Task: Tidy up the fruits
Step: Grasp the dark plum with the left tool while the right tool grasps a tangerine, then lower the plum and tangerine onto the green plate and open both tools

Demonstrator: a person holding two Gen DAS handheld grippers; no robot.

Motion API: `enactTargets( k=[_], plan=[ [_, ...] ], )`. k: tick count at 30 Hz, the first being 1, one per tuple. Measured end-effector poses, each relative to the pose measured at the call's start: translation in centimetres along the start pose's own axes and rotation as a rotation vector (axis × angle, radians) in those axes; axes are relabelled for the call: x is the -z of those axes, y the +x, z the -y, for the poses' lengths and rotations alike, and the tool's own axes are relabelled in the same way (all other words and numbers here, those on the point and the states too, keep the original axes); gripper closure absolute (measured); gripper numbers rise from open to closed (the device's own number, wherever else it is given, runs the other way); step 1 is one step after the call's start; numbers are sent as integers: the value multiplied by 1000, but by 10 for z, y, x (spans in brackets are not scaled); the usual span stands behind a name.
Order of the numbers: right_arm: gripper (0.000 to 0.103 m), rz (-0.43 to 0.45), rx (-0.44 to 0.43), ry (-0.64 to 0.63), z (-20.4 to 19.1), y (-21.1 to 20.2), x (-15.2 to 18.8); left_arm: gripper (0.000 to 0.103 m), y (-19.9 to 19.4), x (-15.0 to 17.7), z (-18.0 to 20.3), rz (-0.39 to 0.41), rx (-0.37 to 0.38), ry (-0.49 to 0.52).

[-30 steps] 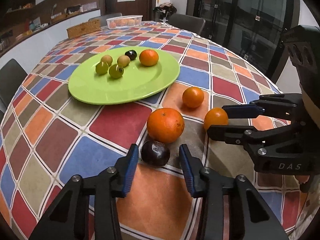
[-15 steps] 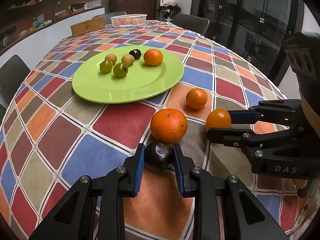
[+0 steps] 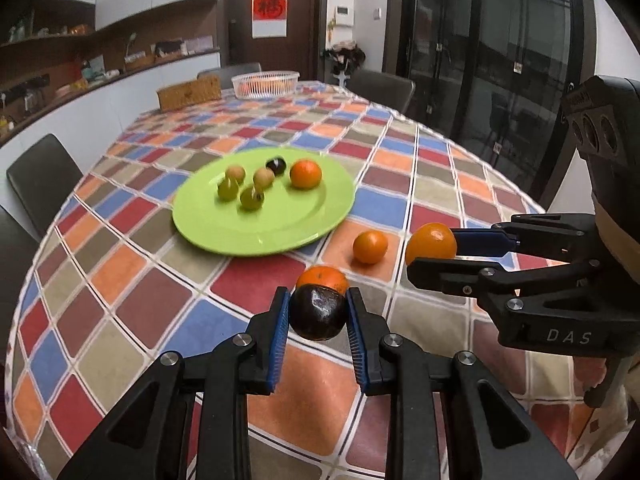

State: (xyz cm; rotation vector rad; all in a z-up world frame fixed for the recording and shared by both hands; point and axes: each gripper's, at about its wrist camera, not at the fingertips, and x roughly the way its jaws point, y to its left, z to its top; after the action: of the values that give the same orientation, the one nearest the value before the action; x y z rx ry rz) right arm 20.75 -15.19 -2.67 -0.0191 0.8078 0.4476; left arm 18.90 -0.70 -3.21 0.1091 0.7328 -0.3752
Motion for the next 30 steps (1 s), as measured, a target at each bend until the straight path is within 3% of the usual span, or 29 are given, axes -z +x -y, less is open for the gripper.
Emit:
enactTargets(
  k=[17, 30],
  plan=[
    [65, 161, -23, -32, -10, -33, -45, 75, -30, -46, -11, 149, -55, -5],
    [65, 168, -6, -64, -4, 0, -97, 75, 5, -77, -53, 118, -58, -56]
  ],
)
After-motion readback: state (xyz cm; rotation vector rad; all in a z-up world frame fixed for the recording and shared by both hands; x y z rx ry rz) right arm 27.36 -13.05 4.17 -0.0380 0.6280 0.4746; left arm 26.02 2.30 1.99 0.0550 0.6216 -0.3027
